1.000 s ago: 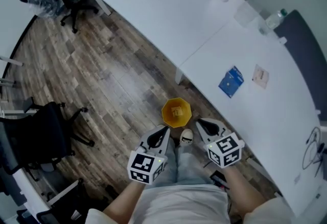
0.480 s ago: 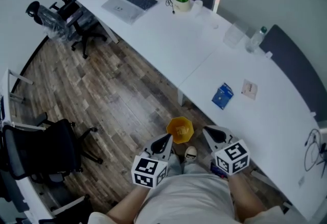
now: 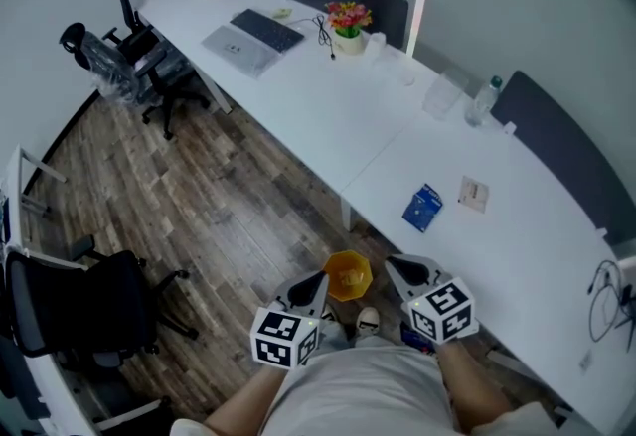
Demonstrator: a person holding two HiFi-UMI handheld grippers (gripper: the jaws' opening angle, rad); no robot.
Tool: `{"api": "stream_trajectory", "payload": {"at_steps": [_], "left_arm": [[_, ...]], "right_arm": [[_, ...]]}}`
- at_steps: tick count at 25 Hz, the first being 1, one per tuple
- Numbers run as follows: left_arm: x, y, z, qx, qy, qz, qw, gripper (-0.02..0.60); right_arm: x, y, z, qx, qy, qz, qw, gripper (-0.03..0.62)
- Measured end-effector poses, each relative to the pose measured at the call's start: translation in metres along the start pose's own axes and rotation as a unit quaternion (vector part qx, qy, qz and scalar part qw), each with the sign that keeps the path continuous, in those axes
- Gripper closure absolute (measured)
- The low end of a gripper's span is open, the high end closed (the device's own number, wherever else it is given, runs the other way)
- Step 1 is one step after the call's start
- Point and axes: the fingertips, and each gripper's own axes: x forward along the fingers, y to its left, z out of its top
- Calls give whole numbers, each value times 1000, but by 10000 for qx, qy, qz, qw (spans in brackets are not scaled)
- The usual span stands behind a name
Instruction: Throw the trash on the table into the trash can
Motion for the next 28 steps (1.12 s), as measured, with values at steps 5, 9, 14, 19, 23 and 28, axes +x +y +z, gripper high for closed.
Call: {"api": "stream_trajectory", "payload": {"at_steps": [5,9,14,19,23,28], "left_arm": [[-2,-5,6,-70,-138,-79,9998,581],[-2,-6,10,54,-177,-94,9998,581],[2,-8,16,86,-257,-163,9995,581],[10,-12,22,34,-346,-363,9987,581],[21,-13,24,165,-308,-344,9988,581],[40,-20,27,272,-249,-486,9981,581]], "right_arm": [[-3,0,-2,11,3,-22,10000,562],[-6,-4,-3,8,-9,-88,10000,561],[-9,-10,-3,57,-40,-188,9998,561],[-10,-19,-4,98,-69,-320,9994,561],[-12,-31,-8,148,-40,-500,9986,560],[-17,-61,-14,221,-23,-906,9956,560]]}}
